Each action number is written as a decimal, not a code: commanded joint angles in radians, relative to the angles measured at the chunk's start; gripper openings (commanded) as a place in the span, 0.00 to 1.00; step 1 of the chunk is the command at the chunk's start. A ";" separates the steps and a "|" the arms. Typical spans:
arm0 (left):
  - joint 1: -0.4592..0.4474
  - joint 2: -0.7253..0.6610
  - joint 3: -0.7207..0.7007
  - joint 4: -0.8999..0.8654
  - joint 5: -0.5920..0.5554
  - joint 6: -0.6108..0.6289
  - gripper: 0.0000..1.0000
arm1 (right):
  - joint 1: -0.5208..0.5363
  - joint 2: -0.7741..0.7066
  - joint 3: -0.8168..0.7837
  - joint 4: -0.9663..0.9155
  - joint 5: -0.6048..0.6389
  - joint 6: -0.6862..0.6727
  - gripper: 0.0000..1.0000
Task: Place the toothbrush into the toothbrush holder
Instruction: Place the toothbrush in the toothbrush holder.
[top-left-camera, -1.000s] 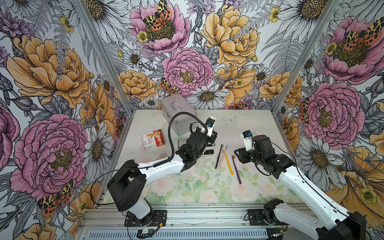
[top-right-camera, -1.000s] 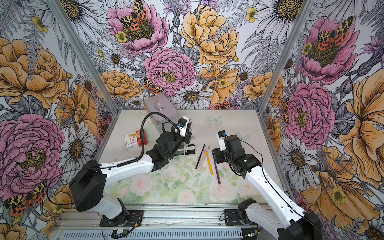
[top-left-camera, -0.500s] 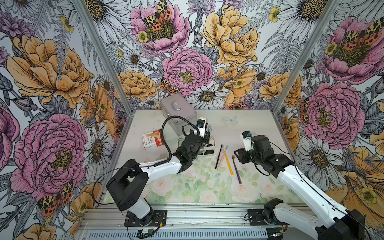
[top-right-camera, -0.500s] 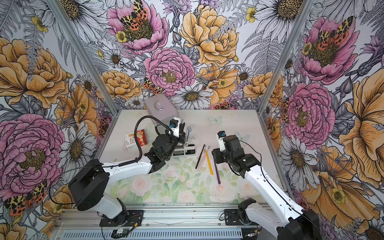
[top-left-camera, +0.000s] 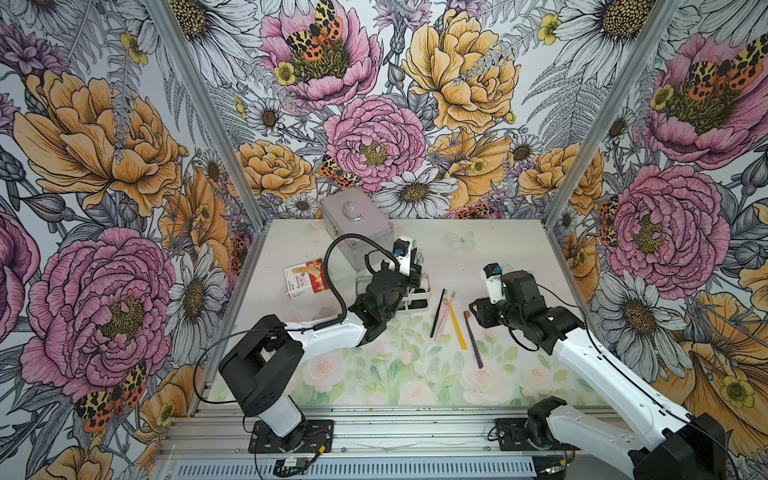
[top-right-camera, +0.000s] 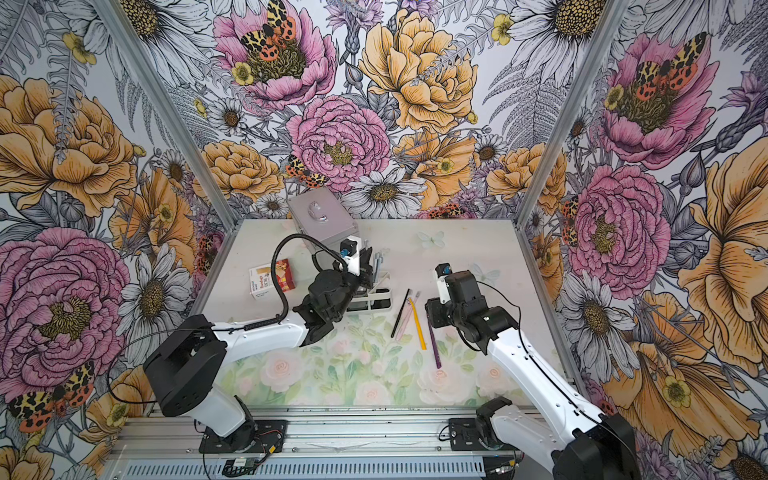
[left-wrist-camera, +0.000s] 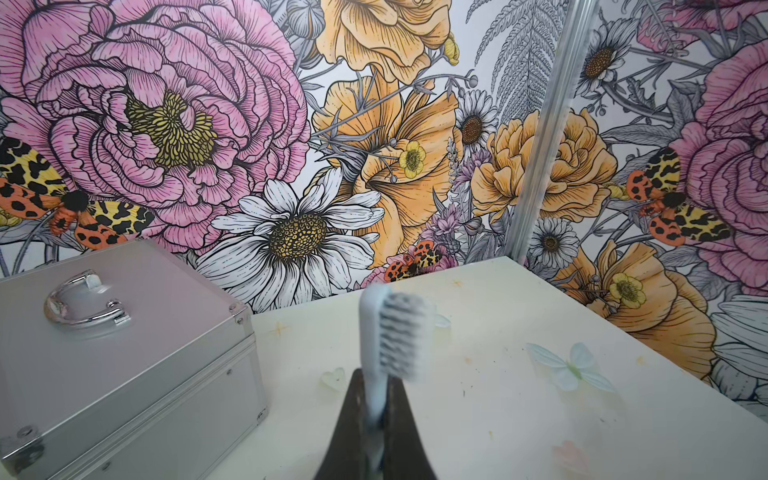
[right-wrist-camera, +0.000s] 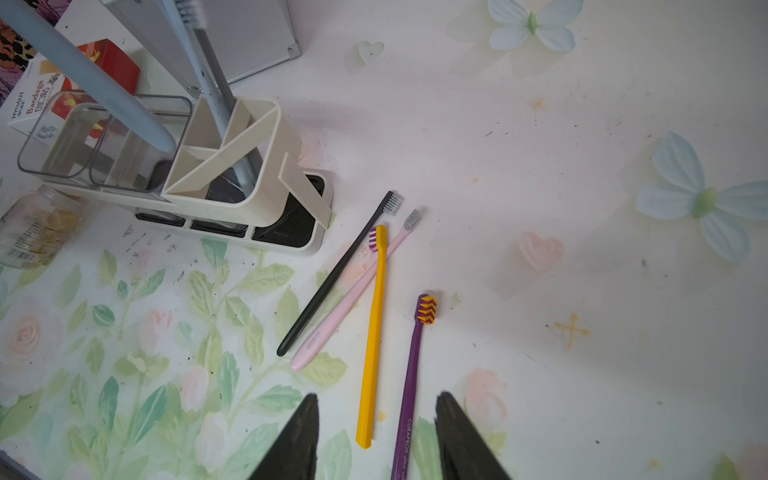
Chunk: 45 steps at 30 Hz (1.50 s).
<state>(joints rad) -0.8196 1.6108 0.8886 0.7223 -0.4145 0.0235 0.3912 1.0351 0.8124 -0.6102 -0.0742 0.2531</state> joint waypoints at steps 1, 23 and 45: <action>0.004 0.019 -0.009 0.012 0.002 -0.021 0.00 | -0.007 0.000 -0.007 -0.001 0.017 0.010 0.47; -0.005 0.128 -0.022 0.064 -0.009 -0.026 0.00 | -0.014 -0.004 -0.013 0.000 0.009 0.011 0.48; -0.040 0.195 -0.125 0.297 0.028 0.034 0.00 | -0.017 -0.006 -0.014 0.000 0.003 0.009 0.48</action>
<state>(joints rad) -0.8482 1.7916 0.7788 0.9260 -0.4065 0.0231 0.3843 1.0351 0.8066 -0.6128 -0.0746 0.2531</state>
